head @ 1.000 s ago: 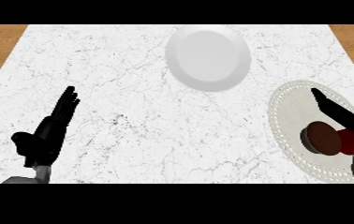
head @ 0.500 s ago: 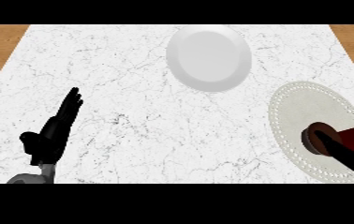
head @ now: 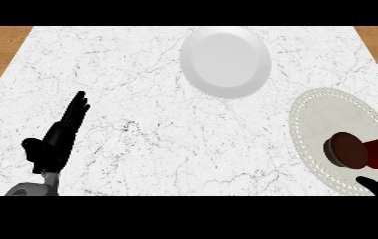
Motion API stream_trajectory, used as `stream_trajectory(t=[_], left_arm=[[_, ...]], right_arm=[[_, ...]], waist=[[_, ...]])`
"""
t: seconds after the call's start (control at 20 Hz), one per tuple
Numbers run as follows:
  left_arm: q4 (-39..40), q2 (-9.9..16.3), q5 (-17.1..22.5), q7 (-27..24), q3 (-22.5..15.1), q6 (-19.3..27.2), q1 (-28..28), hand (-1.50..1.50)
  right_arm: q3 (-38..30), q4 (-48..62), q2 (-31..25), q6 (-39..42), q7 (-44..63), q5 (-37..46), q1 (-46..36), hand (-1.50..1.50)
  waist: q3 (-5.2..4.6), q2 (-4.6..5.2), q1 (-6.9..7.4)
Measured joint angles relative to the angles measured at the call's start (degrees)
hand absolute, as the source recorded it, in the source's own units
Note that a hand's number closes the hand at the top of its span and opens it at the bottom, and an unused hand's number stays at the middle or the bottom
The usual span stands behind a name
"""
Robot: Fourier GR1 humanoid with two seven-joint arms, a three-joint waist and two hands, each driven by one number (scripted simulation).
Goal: Pick the can from the placemat and place it in the plate
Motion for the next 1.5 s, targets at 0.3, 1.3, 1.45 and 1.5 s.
stream_trajectory(t=[0.3,1.3,1.45,1.5], left_arm=[[-0.1,-0.7,-0.6,0.3,0.7,-1.0,0.1,0.00],[-0.1,-5.5,-6.3,1.5,4.5,-3.1,-0.4,0.00],[1.1,-5.6,-6.6,1.0,5.9,-4.3,-1.3,0.00],[-0.8,-5.6,-6.6,1.9,5.8,-4.5,-0.2,0.00]], right_arm=[[-0.7,-5.0,-2.2,10.0,13.4,-0.1,-1.3,-1.50],[-5.3,12.0,3.6,26.3,13.4,5.1,-11.9,-1.50],[-5.5,17.0,4.8,26.4,12.3,7.4,-14.8,-1.50],[-5.7,18.2,5.0,26.6,12.1,8.0,-15.7,-1.50]], waist=[[0.08,-0.04,0.21],[0.20,-0.03,0.32],[0.19,-0.01,0.36],[0.18,-0.04,0.41]])
